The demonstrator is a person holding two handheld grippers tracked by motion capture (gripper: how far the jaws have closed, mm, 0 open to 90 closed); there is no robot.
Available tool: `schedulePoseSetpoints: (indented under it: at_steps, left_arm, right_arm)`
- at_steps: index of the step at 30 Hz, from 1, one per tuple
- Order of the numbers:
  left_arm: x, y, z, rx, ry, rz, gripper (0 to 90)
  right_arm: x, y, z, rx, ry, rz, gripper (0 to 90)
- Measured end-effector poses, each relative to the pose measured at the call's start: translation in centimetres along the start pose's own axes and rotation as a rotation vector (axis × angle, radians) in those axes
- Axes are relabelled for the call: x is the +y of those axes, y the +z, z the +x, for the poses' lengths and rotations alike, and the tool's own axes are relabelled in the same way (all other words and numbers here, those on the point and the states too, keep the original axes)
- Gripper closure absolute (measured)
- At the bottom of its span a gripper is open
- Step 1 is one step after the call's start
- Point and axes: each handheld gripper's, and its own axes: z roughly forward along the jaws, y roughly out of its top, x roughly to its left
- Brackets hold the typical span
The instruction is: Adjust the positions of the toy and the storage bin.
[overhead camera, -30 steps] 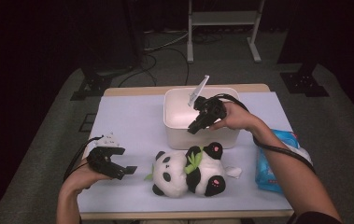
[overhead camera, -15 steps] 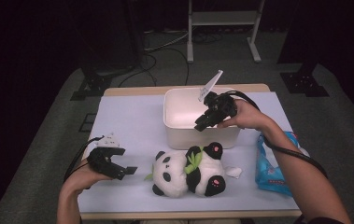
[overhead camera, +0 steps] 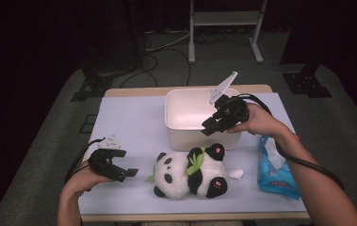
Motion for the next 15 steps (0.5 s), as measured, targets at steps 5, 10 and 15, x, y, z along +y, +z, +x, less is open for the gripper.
schedulePoseSetpoints:
  at_steps: [5, 10, 15]
  left_arm:
    - [0.1, -0.1, -0.2, -0.008, 0.005, -0.004, 10.3]
    - [0.1, -0.1, -0.3, -0.006, 0.002, -0.007, 10.3]
    - [0.2, -0.1, -0.3, -0.010, 0.007, -0.002, 10.3]
  right_arm:
    - [-0.3, 0.2, 1.2, 0.013, -0.009, 0.000, 64.4]
    - [-0.7, 0.7, 2.2, 0.042, -0.020, 0.004, 62.7]
    - [-1.1, 1.0, 3.3, 0.065, -0.034, 0.013, 62.3]
